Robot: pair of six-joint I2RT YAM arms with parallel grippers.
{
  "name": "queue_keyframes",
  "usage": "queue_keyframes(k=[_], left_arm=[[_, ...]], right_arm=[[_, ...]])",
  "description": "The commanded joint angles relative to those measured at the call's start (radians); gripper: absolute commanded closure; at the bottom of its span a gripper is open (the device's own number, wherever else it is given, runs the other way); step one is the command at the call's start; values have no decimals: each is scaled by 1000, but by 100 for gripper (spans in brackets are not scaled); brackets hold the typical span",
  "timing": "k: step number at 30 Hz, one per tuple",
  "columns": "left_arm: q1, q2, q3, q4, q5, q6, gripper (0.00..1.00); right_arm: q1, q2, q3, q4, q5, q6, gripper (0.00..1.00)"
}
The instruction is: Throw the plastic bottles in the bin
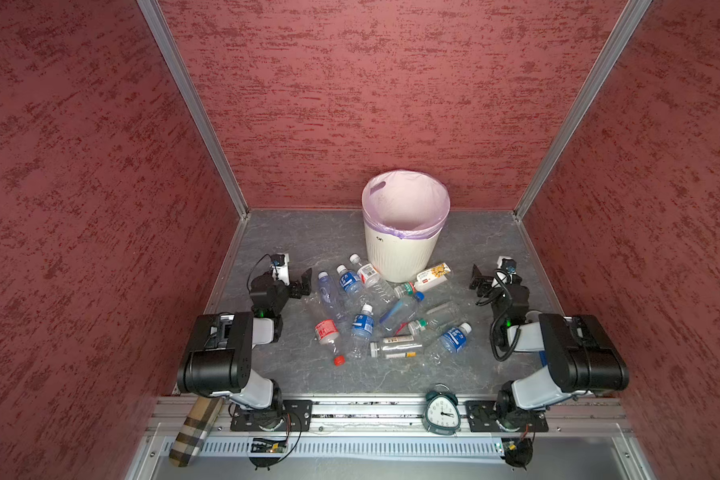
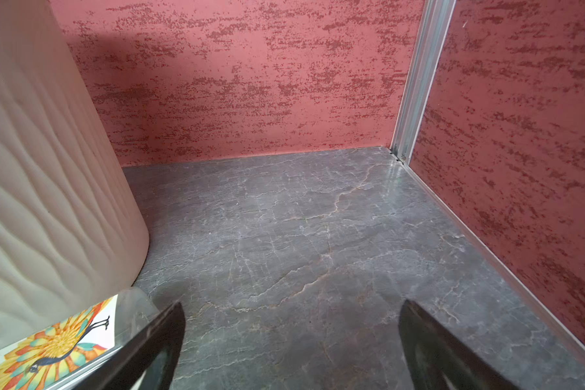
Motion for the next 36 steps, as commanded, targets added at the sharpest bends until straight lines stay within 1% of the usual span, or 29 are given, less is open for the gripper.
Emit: queue_keyframes(k=[1,2,20,35,36], left_arm=[[-4,9,15,19,-21,-7,1],[-14,7,15,17,-42,-3,1],[4,9,17,16,-16,-16,1],[4,9,18,15,-22,-16,1],[2,9,18,14,-39,-20,0]], right_arm=[[1,10,13,18,29,13,1],[1,9,13,16,29,13,1],[-1,10,15,12,23,14,1],[0,10,14,14,24,13,1],[0,9,14,15,25,12,1]])
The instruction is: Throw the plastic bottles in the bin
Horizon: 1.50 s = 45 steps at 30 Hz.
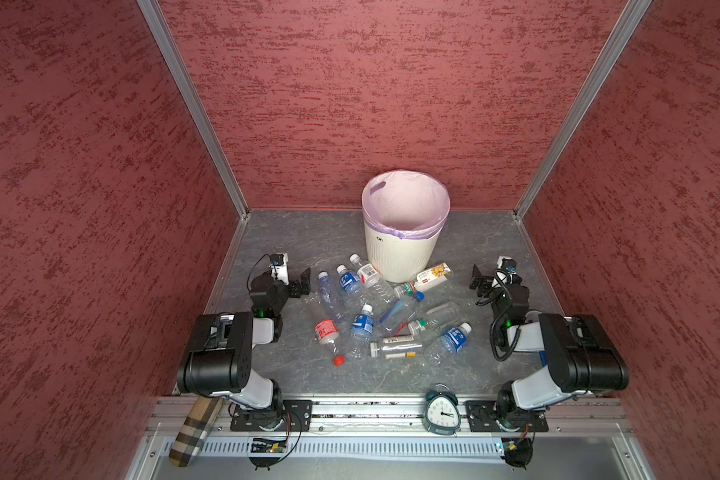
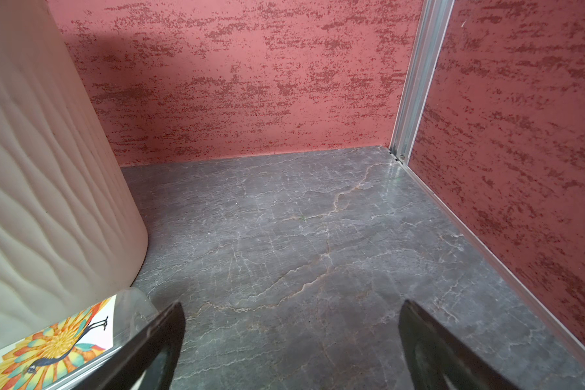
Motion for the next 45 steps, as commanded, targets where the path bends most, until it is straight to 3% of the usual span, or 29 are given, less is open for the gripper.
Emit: queue_keyframes(k=[1,9,15,19,23,27,32,35,45], left_arm=[[-1,8,18,12,-56,-29,1],[-38,-119,-33,-11,-202,-33,1],[-116,-282,-56,-92,-419,-14,1],[-169,-428,-35,-224,-562,-56,1],[-235,-549,5,-392,-653,-168,1],[-249,-656,95,-714,-611,-339,1],[-269,-710,219,-1027,-598,-488,1],[-294,-747,233,-1119,-553,-516,0],[-389,-825,253,-1384,-521,-635,2]], right_arm=[[0,8,11,19,22,12,1],[10,-51,14,-31,65,11,1],[22,-187,63,-212,198,40,1],[23,-256,179,-490,370,163,1],[24,-213,420,-945,583,440,1],[25,-198,580,-1243,497,520,1],[47,-329,477,-1178,372,496,1],[100,-363,492,-1276,412,490,1],[298,-497,459,-1464,339,500,1]])
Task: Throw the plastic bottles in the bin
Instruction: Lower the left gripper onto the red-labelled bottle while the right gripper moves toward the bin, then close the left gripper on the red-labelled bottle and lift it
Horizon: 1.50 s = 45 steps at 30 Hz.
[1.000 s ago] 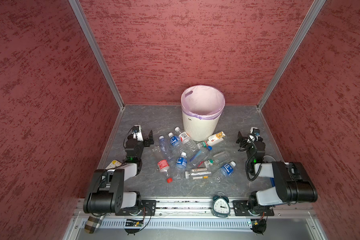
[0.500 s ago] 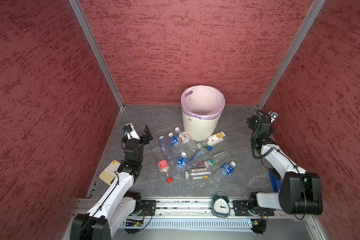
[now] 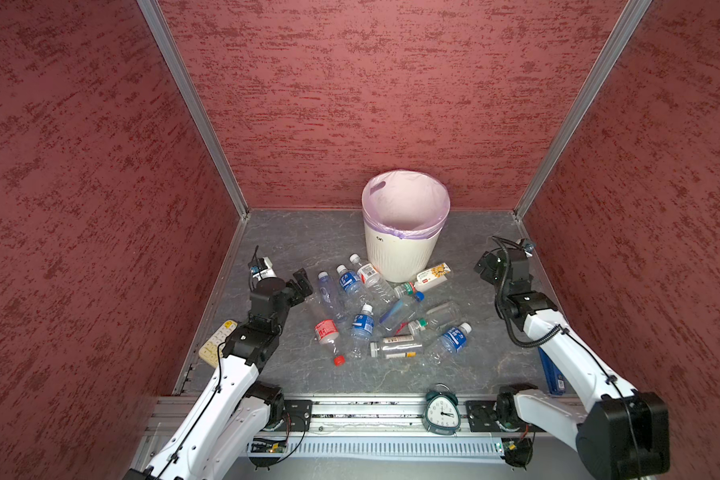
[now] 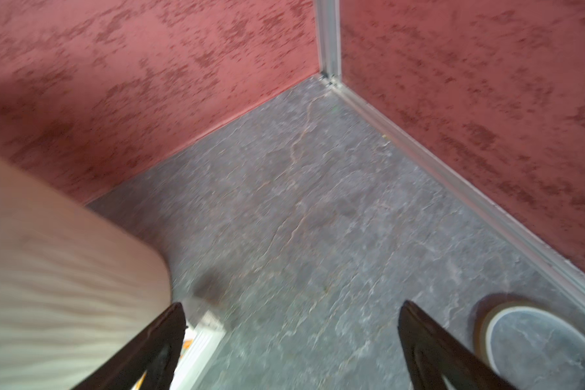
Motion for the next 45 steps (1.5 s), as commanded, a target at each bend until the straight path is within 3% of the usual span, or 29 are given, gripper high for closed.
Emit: queue_keyframes(k=[1,8,17,30,45], left_arm=[[-36,-22,31,-170,14,-84,3],[-152,-4,17,-298,11,-222,11],[-243,102,-5,-307,18,-301,13],[-226,312,-9,-216,138,-275,11],[-149,428,-5,-165,210,-239,11]], right_arm=[[85,-45,-20,-110,-23,29,1],[216,-30,1,-219,-74,34,2],[260,-14,-12,-252,-130,56,3],[263,34,-33,-221,-163,70,2],[263,62,-33,-215,-184,76,2]])
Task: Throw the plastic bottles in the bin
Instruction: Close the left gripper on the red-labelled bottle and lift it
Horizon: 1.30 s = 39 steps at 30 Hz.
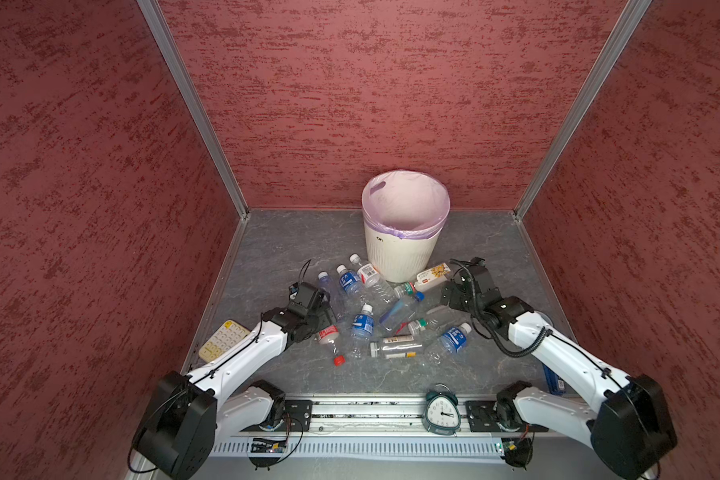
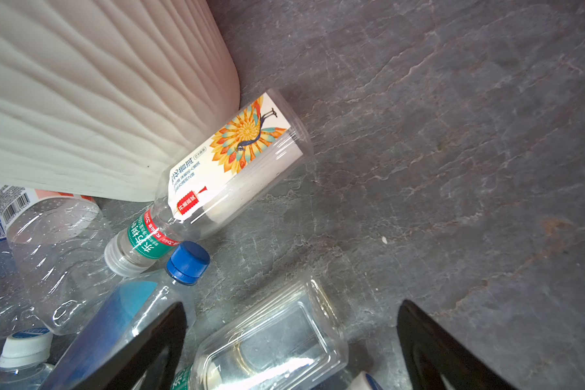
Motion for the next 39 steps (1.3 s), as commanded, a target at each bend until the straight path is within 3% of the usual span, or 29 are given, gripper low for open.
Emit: queue_keyframes(k=[1,8,20,24,30,39], left_arm=[[17,23,2,18,23,24,11],[30,67,13,30,38,49,12],[46,137,39,33,43,84,24],[50,129,35,39,52,88,36],[54,74,24,38,68,91,49],[61,-136,-10,15,19,98,50]], right_arm=[[7,5,-6,5,-11,28,2],[8,-6,-18,3,-15,33,2],[7,-2,-27,7,-20,37,3],[8,-1,-27,6,-19,37,4],[8,8,-23,11,-24,35,4],[9,17,-11,14,-31,28,5]])
